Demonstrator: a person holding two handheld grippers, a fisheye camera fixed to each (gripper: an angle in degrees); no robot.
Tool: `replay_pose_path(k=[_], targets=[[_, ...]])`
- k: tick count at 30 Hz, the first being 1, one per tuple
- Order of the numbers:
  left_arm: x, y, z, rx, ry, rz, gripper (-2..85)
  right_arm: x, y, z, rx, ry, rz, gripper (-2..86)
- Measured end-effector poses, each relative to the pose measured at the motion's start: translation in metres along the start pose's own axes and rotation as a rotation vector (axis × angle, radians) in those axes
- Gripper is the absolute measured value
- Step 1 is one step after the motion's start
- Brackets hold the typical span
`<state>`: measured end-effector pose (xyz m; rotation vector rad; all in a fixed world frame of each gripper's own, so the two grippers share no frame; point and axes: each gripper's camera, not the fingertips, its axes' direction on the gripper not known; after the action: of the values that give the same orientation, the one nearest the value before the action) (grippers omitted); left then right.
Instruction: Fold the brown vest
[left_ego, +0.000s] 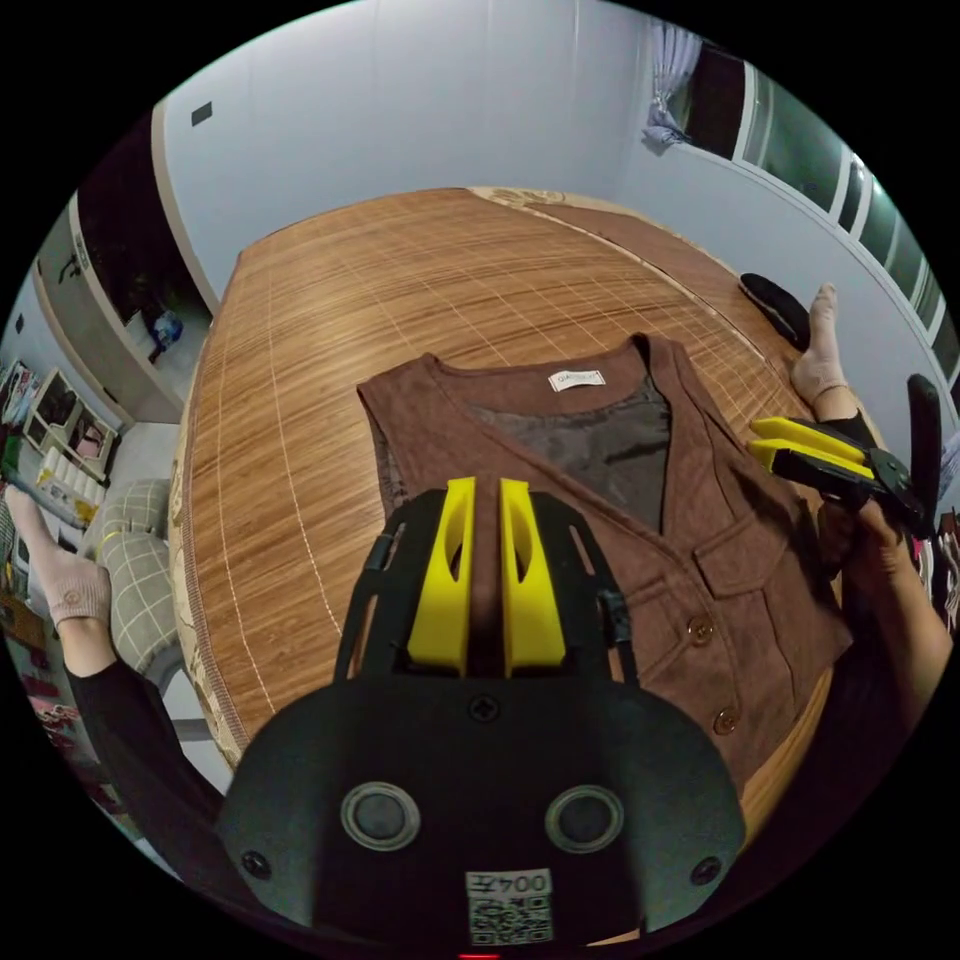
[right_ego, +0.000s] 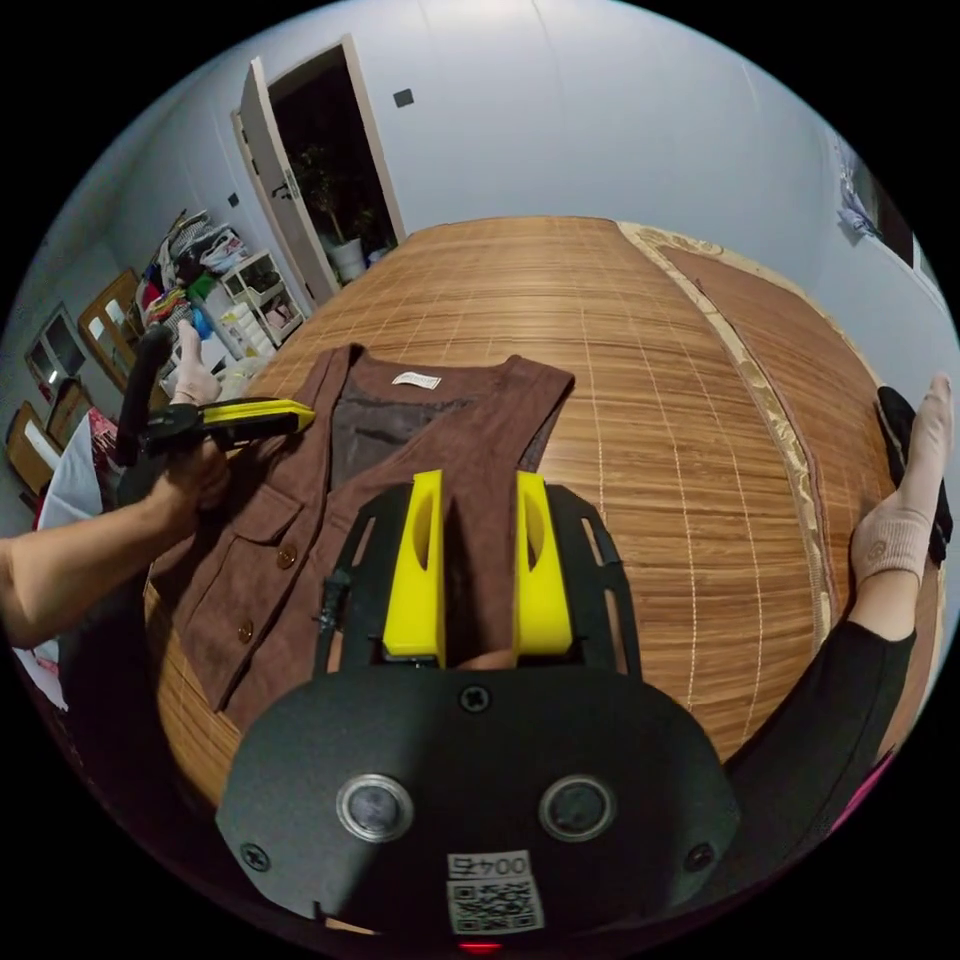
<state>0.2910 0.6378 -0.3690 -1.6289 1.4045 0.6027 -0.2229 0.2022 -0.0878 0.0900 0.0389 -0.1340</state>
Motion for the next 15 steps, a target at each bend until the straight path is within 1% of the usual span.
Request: replay_pose_path(k=[2,4,6,12,15], targets=[[-0.005,0.006,0.003,0.0,0.022,-0.018,1.8,0.012,-0.009,-0.003,0.002,-0.012,0.024,11.3],[-0.009,0.015,0.005,0.003,0.042,-0.025,1.8,0.03,-0.023,-0.007,0.003,-0.066,0.081,11.1],[-0.009,0.022,0.007,0.005,0.043,-0.024,1.9,0.04,-0.033,-0.011,0.008,-0.1,0.086,10.9],[-0.001,0.043,0.009,0.01,-0.023,0.02,2.4,0.041,-0.055,-0.001,0.028,-0.081,-0.033,9.9],[0.001,0.054,0.01,0.013,-0.055,0.035,2.5,0.039,-0.063,0.007,0.022,-0.057,-0.076,10.8]])
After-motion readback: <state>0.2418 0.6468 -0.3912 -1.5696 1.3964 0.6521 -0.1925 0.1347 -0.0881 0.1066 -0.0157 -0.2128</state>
